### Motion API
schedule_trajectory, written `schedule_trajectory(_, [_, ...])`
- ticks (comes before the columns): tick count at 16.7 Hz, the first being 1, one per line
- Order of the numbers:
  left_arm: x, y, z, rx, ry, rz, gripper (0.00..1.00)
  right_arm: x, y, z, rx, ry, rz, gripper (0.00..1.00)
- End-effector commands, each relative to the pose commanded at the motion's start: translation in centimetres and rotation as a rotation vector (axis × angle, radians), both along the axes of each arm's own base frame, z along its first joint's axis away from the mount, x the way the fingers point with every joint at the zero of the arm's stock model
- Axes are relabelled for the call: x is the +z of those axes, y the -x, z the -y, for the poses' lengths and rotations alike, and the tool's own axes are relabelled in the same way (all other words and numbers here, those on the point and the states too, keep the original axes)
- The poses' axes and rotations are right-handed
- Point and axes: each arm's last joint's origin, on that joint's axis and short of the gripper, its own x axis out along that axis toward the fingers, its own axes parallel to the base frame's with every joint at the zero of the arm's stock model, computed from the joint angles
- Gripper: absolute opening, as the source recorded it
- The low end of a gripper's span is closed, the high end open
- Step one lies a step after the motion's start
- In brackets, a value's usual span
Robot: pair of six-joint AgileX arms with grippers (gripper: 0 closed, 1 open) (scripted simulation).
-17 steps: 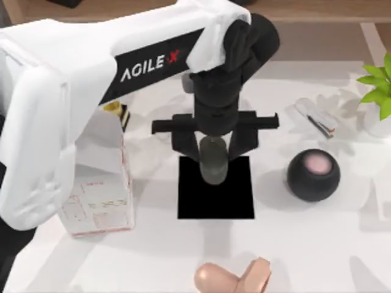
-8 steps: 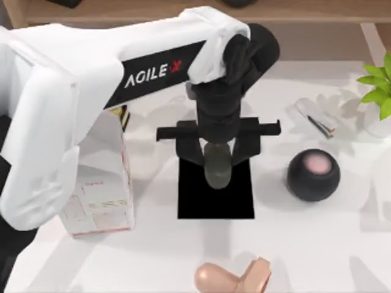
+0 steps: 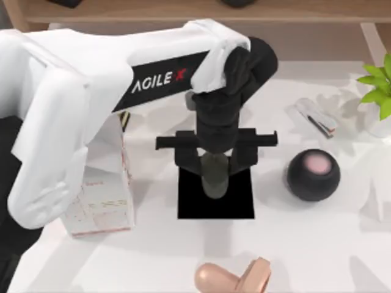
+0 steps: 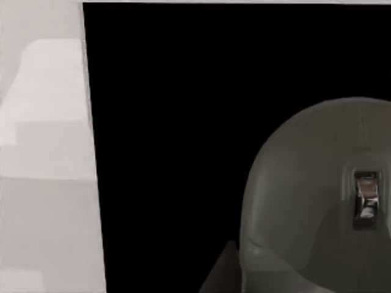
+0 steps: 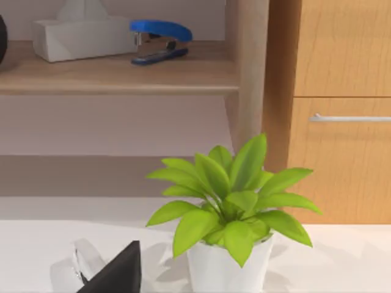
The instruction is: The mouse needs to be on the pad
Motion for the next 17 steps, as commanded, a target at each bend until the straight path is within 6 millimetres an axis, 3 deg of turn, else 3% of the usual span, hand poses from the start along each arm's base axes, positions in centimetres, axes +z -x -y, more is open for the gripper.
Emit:
schedule_trajectory(13, [0.0, 0.0, 0.0, 0.0, 0.0, 0.0, 0.98, 0.0, 0.0, 0.0, 0.0, 0.0, 0.0, 1.0])
schedule_trajectory(17, [0.0, 0.0, 0.0, 0.0, 0.0, 0.0, 1.0, 0.0, 0.0, 0.0, 0.0, 0.0, 0.0, 1.0])
